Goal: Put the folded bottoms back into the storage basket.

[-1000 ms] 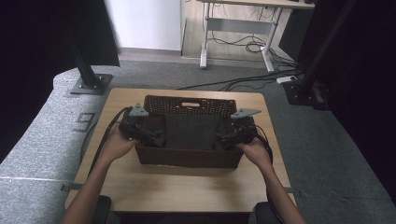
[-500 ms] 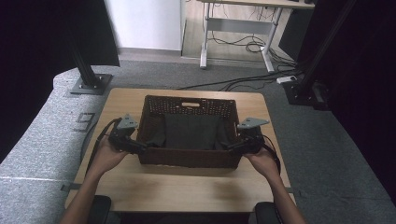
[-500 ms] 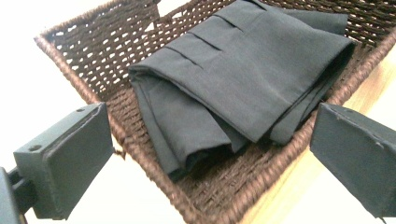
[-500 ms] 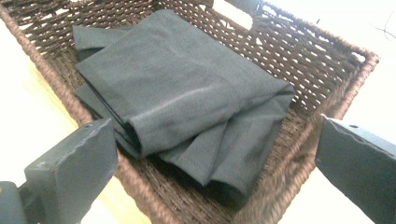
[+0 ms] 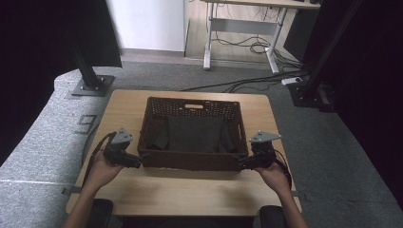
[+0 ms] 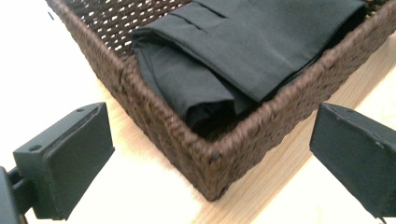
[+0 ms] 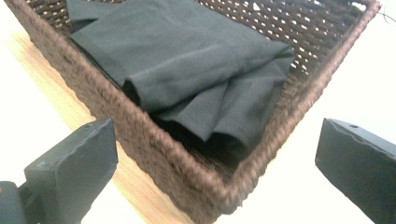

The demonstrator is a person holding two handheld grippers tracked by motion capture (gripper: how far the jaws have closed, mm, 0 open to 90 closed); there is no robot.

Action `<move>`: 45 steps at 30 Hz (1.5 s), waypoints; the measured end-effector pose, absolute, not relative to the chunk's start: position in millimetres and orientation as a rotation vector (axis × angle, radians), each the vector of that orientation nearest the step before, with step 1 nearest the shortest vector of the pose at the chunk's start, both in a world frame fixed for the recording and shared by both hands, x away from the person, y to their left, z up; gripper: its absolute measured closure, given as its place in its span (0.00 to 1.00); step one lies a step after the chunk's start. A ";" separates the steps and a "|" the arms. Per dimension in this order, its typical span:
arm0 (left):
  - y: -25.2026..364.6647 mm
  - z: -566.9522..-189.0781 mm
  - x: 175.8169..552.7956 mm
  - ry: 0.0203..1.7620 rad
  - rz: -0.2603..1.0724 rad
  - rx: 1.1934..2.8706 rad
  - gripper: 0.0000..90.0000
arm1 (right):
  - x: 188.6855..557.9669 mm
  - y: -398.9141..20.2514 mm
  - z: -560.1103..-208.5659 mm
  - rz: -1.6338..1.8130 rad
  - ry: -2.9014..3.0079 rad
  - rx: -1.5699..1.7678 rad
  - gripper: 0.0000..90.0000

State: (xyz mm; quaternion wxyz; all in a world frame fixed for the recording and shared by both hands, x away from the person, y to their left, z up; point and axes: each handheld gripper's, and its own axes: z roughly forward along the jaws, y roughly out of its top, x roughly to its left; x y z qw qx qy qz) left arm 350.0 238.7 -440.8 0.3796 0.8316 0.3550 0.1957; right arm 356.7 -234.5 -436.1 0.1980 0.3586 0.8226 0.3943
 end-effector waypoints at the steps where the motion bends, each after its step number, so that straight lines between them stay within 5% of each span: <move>1: 239.7 -442.7 348.6 0.907 0.497 2.124 0.00 | 355.3 -235.8 -437.9 1.102 2.303 1.006 0.00; 19: 251.1 -483.9 331.0 0.930 0.488 2.125 0.00 | 338.3 -264.0 -479.9 1.063 2.285 1.114 0.00; 45: 244.1 -534.4 333.6 0.967 0.449 2.186 0.00 | 340.0 -247.1 -538.9 0.993 2.368 1.135 0.00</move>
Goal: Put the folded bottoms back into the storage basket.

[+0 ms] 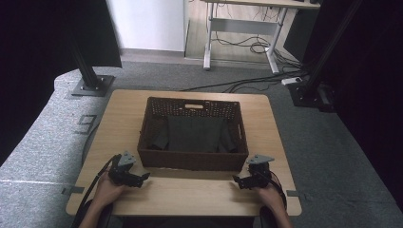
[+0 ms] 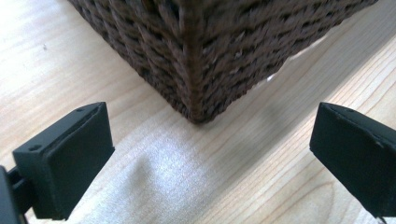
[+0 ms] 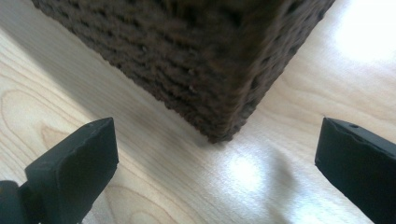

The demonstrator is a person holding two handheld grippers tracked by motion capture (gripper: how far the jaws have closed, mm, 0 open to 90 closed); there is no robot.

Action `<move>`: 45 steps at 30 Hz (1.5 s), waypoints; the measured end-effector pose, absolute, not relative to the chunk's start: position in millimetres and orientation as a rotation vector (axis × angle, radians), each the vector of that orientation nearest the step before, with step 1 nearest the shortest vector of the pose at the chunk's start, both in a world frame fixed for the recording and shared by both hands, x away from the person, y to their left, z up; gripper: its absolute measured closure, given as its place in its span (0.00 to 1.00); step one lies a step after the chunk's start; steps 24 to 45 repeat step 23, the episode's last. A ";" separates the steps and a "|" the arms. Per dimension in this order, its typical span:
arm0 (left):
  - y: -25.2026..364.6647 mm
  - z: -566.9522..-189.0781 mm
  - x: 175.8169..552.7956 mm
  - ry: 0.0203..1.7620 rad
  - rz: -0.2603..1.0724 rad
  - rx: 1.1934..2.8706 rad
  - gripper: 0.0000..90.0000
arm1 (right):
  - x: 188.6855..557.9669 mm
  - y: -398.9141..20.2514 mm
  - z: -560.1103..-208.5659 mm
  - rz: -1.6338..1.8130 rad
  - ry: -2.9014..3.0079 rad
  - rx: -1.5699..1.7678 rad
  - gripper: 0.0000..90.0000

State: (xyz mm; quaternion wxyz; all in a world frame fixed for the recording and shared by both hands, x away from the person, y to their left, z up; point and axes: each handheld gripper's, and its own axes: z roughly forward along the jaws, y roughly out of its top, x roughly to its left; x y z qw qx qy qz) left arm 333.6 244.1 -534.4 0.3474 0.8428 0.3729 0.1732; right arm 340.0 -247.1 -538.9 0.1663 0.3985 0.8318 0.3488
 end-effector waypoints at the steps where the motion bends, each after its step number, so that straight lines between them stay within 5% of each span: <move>1: 243.7 -535.5 333.9 0.969 0.448 2.196 0.00 | 340.0 -246.3 -541.0 0.988 2.373 1.133 0.00; 45: 237.6 -548.7 339.0 0.988 0.364 2.251 0.00 | 339.7 -242.0 -557.1 1.000 2.369 1.135 0.00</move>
